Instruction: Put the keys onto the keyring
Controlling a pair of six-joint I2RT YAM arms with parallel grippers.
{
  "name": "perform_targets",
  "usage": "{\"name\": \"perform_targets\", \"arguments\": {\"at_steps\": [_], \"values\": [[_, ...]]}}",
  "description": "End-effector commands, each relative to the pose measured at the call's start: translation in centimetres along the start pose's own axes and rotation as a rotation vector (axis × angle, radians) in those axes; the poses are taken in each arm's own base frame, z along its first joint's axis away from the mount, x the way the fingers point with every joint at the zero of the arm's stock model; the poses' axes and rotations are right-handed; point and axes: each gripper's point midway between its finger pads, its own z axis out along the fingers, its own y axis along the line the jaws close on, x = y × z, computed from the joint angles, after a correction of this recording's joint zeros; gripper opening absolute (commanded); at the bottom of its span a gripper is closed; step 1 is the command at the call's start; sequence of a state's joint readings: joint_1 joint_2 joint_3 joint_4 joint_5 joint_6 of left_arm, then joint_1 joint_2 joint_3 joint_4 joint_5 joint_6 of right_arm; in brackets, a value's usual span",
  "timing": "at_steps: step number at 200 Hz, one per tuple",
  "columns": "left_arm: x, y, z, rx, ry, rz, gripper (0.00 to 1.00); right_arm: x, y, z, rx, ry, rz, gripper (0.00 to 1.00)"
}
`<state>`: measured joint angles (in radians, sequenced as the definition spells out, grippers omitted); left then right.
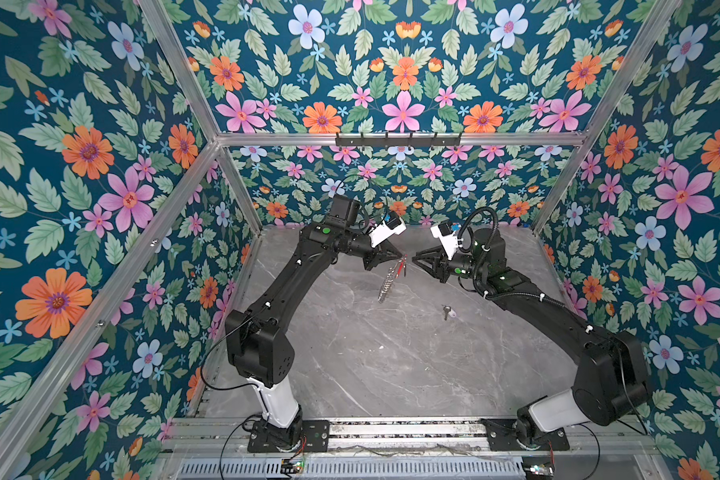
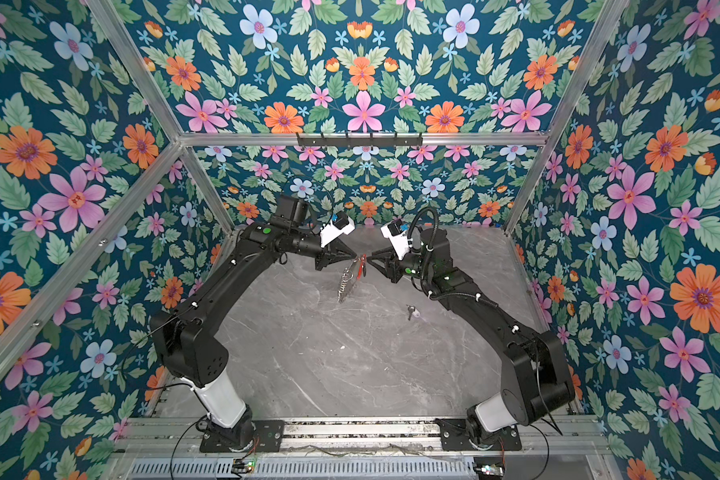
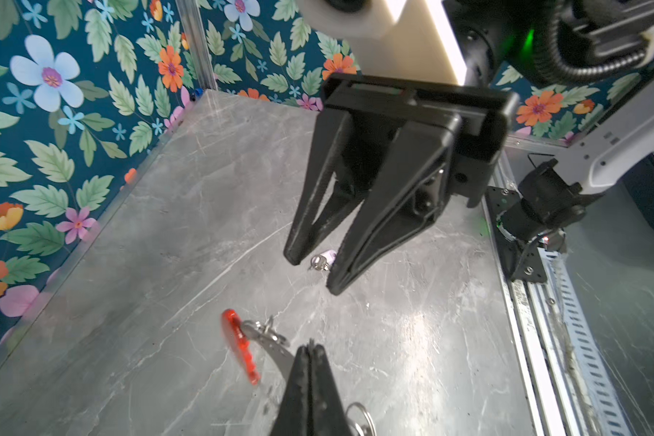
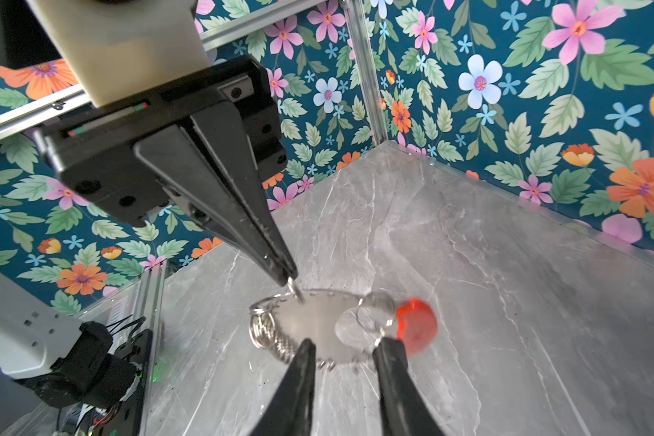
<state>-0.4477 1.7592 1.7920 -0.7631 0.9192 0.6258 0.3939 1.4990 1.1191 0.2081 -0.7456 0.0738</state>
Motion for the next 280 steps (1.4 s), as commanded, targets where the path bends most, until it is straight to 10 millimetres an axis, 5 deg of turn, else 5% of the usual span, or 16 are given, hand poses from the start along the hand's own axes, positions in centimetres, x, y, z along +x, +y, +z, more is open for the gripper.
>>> {"name": "perform_targets", "arguments": {"at_steps": [1,129,189,226,245,280], "values": [[-0.5,-1.2,-0.2,0.048,-0.015,0.027,0.0,-0.7,1.7,0.4,-0.086,-0.018,-0.016,0.29],[-1.1,-1.9,0.1,0.07,-0.029,0.023,0.0,-0.9,3.1,1.5,-0.154,-0.02,-0.001,0.25],[-1.1,-2.0,0.1,0.076,-0.03,0.018,0.0,-1.2,3.4,1.8,-0.164,-0.029,-0.001,0.03],[-1.3,-1.8,0.0,0.065,-0.04,0.024,0.0,-1.2,3.4,1.7,-0.162,-0.04,0.003,0.0],[-1.7,-0.9,-0.3,-0.008,-0.062,0.028,0.24,-1.5,3.1,1.7,-0.14,-0.061,0.002,0.0],[-2.0,3.1,-4.1,-0.269,-0.298,-0.065,0.25,-2.7,1.9,1.3,-0.058,-0.18,-0.016,0.0]]}}
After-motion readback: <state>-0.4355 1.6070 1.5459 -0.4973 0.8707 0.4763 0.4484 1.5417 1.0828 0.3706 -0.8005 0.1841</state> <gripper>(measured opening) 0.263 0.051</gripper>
